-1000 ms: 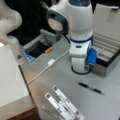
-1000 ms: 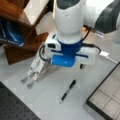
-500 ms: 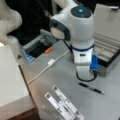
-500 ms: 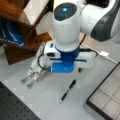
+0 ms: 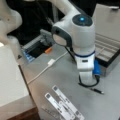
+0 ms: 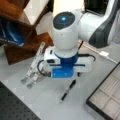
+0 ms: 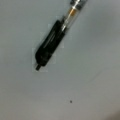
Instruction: Turn on the lamps. Open the box. Pick up the pen. Put it in the box.
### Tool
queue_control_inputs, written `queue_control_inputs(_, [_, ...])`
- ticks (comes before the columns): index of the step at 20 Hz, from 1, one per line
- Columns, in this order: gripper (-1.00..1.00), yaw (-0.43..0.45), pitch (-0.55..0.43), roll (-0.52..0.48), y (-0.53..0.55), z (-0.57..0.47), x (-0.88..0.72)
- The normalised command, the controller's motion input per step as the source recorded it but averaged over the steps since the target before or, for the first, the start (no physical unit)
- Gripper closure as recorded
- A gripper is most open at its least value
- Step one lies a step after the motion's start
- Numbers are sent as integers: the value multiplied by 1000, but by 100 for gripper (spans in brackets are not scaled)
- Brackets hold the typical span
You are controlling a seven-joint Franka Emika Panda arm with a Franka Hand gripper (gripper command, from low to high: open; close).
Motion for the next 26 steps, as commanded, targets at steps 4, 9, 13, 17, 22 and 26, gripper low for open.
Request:
queue_control_inputs(4, [-100, 92, -42, 65, -11, -135, 164])
queue_control_inputs(9, [-100, 120, -14, 64, -10, -155, 139])
queue_control_inputs(13, [-100, 165, 4, 43, -14, -140, 105])
queue_control_inputs(17, [-100, 160, 21, 37, -15, -167, 99])
queue_control_inputs(22, [-100, 166, 60, -10, -16, -129, 109])
queue_control_inputs(26, [-100, 218, 40, -31, -26, -114, 156])
